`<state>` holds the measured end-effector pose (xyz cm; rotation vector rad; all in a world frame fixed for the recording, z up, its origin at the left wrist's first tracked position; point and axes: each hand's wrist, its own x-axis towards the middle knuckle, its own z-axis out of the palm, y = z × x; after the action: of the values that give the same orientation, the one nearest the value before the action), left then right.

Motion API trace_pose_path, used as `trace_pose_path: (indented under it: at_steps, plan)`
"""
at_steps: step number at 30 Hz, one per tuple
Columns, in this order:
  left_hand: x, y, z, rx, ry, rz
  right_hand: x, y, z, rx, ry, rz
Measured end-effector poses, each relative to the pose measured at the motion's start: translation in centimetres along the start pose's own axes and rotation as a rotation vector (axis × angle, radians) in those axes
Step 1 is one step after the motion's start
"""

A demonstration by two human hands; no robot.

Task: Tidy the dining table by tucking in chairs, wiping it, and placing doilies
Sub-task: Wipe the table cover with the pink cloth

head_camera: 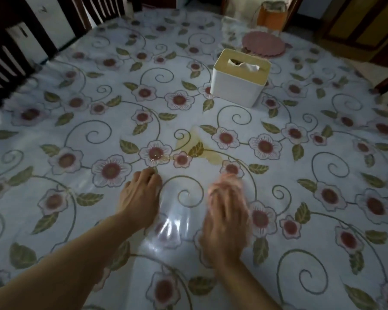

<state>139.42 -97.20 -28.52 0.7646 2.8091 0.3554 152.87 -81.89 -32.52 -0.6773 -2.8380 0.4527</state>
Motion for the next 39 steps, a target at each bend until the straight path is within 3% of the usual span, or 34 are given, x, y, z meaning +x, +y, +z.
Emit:
trace_pose_path:
  at_steps: [2, 6, 9, 10, 13, 16, 20, 24, 26, 28, 31, 34, 36, 39]
  plan:
    - [2.0, 0.0, -0.1, 0.001, 0.021, -0.018, 3.2, 1.7, -0.4, 0.073, 0.05, 0.124]
    - [5.6, -0.4, -0.7, -0.045, 0.038, -0.052, 10.8, 3.2, -0.2, 0.489, 0.117, 0.313]
    - [7.2, -0.8, -1.2, -0.028, 0.058, -0.065, 14.4, 0.4, 0.9, 0.777, -0.084, 0.301]
    - [7.7, -1.0, -1.2, -0.033, 0.064, -0.069, 15.1, -1.0, 1.6, 0.74, -0.131, 0.219]
    - [8.7, -1.9, -1.7, -0.037, 0.058, -0.086, 17.1, -3.9, 3.9, 0.276, -0.091, -0.127]
    - [9.2, -3.2, -2.1, -0.036, 0.075, -0.107, 19.9, -4.3, 5.0, 0.079, -0.162, -0.11]
    - [9.4, -4.6, -2.2, -0.015, 0.085, -0.127, 21.9, -4.9, 5.7, -0.011, -0.208, -0.055]
    - [9.2, -5.0, -2.4, -0.042, 0.077, -0.101, 17.3, -6.8, 5.8, 0.081, -0.302, -0.582]
    - [9.0, -5.2, -2.8, -0.061, 0.076, -0.081, 14.3, -6.3, 5.7, 0.088, -0.346, -0.723]
    - [8.9, -5.6, -3.0, -0.071, 0.079, -0.061, 15.2, -4.5, 5.4, -0.006, -0.315, -0.619]
    - [8.7, -6.7, -2.9, -0.075, 0.072, -0.03, 19.2, -1.5, 4.5, -0.24, -0.218, -0.217]
    - [8.0, -7.9, -2.6, -0.059, 0.063, -0.02, 21.7, -1.8, 4.2, -0.233, -0.224, 0.061]
    - [7.1, -8.8, -2.6, -0.055, 0.054, -0.018, 20.7, -5.0, 4.9, -0.167, -0.19, 0.013]
    - [5.4, -10.3, -2.9, -0.053, 0.057, -0.048, 14.3, -10.9, 6.8, -0.004, -0.212, -0.406]
